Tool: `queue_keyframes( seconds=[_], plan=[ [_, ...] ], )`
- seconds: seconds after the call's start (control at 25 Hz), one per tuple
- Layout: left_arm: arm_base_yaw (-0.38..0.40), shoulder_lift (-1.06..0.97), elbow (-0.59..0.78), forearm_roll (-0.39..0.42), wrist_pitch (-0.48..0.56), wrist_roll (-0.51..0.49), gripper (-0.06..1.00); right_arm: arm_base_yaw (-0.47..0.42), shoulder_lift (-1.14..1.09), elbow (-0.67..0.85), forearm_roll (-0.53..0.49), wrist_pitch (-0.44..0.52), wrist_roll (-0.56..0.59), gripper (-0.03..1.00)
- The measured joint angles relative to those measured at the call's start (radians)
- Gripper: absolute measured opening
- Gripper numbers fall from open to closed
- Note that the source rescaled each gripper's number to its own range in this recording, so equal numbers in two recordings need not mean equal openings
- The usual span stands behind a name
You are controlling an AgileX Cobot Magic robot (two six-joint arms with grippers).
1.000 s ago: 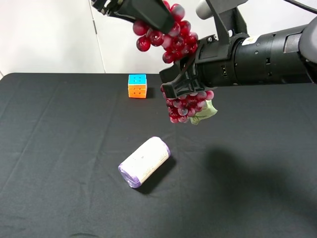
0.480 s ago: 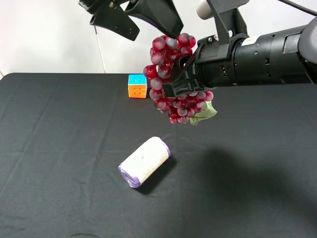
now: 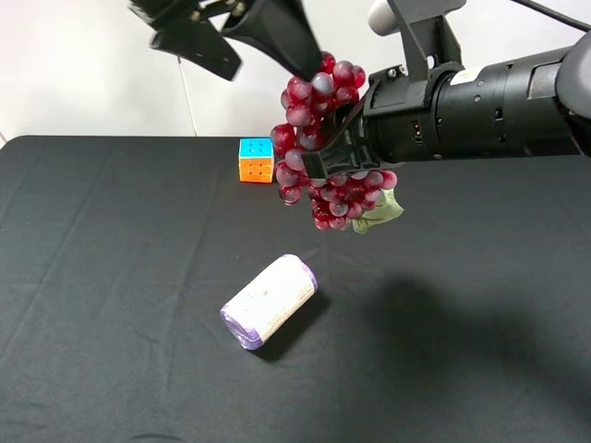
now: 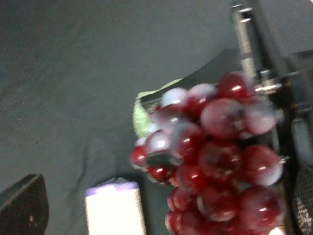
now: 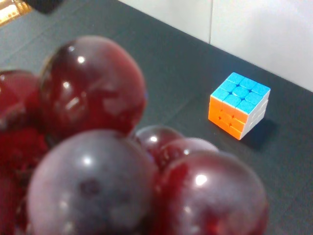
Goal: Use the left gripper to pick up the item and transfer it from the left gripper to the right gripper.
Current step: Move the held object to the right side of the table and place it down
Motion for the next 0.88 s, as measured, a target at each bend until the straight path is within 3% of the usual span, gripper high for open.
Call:
queue_keyframes(
  seconds=[0.24,0.4,0.64,0.88],
  plan=[
    [0.0,-0.097,0.0,0.231,0.016,-0.144,1.0,0.0,0.0,0.0,0.0,0.0,0.001,0.02],
    [0.0,-0.163,-0.001,0.365,0.098,-0.238,1.0,0.0,0.0,0.0,0.0,0.0,0.001,0.02],
    [0.0,-0.232,0.001,0.466,0.254,-0.31,1.0,0.0,0.0,0.0,0.0,0.001,0.001,0.02],
    [0.0,-0.325,0.153,0.604,0.268,-0.401,1.0,0.0,0.0,0.0,0.0,0.011,0.001,0.02]
  ],
)
